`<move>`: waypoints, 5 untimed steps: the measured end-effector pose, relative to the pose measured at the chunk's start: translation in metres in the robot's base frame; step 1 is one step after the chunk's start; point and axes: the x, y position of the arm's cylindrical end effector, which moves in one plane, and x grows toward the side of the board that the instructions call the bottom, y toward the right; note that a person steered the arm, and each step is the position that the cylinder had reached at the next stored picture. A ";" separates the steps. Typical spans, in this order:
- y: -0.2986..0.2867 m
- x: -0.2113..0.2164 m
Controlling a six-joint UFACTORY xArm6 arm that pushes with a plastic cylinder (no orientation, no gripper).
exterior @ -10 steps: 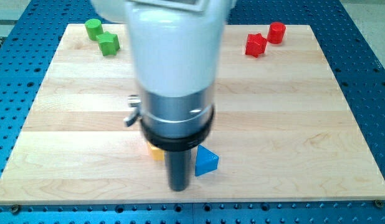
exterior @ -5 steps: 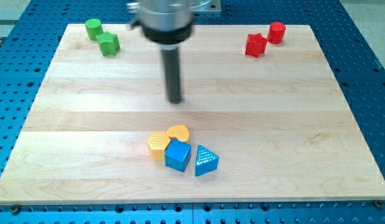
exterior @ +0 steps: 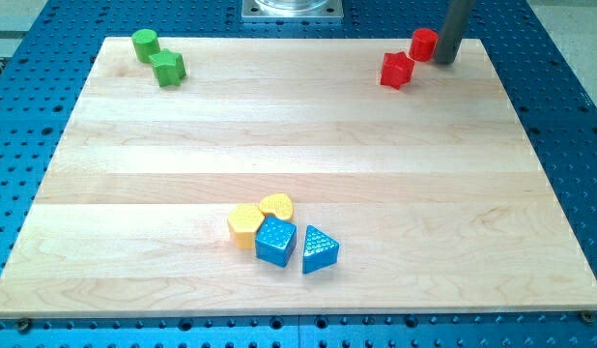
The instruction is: Slide the red star to the right of the yellow heart
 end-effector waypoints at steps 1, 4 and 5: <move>-0.024 -0.021; -0.086 0.000; -0.100 -0.021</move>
